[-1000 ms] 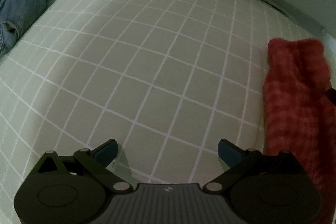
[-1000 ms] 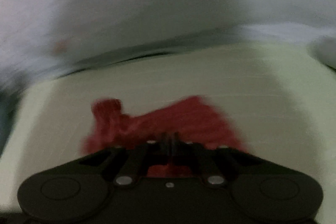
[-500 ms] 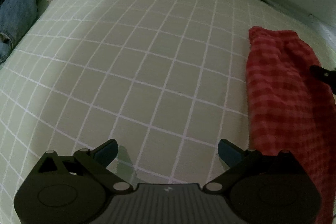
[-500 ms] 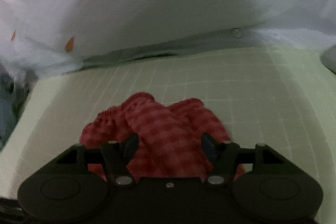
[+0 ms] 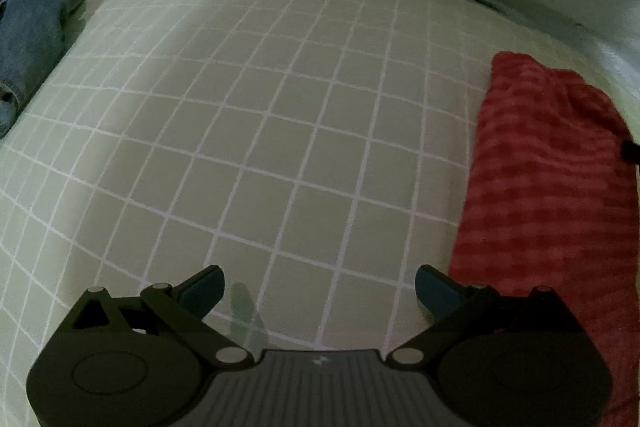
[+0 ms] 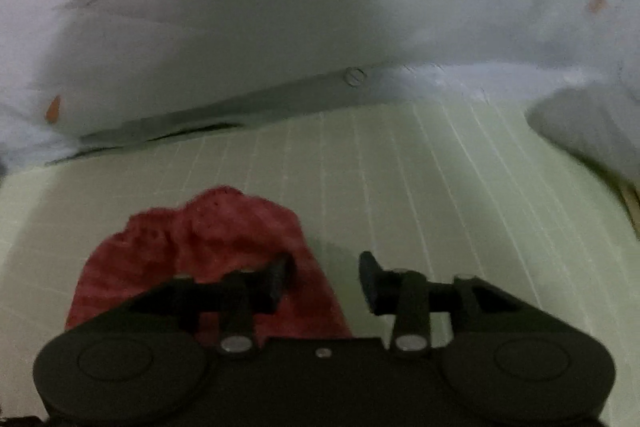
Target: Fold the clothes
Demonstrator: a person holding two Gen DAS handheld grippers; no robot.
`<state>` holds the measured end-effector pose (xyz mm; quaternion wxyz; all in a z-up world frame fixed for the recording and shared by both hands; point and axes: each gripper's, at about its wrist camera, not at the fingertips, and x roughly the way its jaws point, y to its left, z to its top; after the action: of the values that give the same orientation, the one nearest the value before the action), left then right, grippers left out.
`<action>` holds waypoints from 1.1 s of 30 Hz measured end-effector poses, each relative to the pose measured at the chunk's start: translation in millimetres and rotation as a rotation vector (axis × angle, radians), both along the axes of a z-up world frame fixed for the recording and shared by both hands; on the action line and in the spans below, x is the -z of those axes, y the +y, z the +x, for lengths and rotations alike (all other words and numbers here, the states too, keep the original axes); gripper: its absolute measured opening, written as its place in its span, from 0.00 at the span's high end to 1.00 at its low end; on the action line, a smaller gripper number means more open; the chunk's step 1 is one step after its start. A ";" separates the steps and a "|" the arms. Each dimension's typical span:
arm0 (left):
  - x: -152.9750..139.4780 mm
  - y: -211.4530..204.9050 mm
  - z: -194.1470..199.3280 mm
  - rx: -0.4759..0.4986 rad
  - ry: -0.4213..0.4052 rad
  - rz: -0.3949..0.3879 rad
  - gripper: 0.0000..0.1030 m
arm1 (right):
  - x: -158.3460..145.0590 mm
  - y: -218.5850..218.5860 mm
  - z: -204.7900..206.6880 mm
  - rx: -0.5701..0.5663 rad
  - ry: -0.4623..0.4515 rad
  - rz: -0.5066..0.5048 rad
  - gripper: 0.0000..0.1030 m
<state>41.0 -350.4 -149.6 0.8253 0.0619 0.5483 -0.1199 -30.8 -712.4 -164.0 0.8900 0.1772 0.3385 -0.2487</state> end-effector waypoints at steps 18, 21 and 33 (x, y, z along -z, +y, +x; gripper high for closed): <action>-12.0 18.3 -70.4 0.085 0.045 -0.029 0.02 | 12.8 70.5 -143.6 -0.019 0.120 0.099 0.59; -13.7 24.4 -82.8 0.095 0.045 -0.034 0.02 | 9.5 84.2 -156.6 -0.033 0.121 0.080 0.76; -22.1 32.1 -111.7 0.168 0.036 -0.056 0.02 | -2.1 106.3 -202.2 0.039 0.088 0.029 0.65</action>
<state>-70.7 -318.3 -127.5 0.8037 0.0823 0.5525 -0.2049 -233.0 -606.0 -161.9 0.8666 0.1856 0.3774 -0.2685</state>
